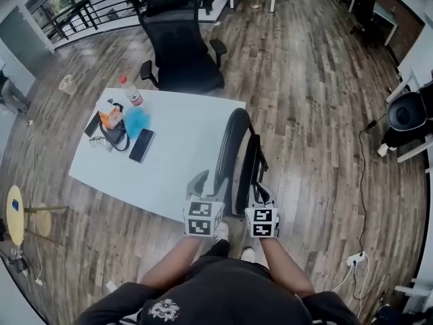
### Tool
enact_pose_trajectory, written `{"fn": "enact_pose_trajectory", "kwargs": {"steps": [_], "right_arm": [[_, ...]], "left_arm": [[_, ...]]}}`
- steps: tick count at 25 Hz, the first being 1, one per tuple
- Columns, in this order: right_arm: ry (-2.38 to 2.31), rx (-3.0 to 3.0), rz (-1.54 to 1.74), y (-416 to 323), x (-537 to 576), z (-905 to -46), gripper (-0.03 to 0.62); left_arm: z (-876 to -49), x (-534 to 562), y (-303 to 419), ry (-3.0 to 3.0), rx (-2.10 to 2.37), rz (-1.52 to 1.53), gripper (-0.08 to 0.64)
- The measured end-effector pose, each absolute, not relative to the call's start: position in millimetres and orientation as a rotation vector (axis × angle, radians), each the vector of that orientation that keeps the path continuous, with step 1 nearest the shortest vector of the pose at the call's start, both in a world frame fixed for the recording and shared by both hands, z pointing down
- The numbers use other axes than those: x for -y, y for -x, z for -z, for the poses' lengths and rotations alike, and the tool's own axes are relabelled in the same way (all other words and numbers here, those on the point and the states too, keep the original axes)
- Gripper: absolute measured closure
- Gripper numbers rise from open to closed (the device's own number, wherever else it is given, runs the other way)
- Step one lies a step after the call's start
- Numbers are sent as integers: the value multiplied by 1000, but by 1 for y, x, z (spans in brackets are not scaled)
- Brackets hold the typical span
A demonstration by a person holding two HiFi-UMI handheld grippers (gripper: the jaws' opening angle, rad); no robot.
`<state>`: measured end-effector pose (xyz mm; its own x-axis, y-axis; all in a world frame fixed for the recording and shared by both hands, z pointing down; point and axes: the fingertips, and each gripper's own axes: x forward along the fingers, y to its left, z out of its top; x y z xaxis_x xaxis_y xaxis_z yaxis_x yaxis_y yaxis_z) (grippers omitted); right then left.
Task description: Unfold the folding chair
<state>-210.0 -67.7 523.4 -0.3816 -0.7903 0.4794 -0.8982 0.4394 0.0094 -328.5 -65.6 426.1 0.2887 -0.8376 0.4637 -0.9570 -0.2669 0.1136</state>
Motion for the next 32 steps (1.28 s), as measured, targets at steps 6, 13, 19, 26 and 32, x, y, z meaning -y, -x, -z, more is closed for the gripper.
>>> {"fn": "enact_pose_trajectory", "kwargs": {"steps": [6,13,19,26,32], "right_arm": [[-1374,2127,-507,220,96,-589,377],[-1302,1933,-623,238,126,-657,288],[-1267,1818,-662,241,147,-695,285],[-1267,1776,-693,238,152,-704,285],[-1267,1801,-713,228,149,-696,285]], "left_arm": [[-448,96,322,-2153,1426,-569,325],[-473,115,313,-2086,1270,-659,325],[-486,129,299,-2034,1114,-742,325],[-491,128,290,-2029,1016,-734,331],[-495,125,293,-2055,994,-817,383]]}}
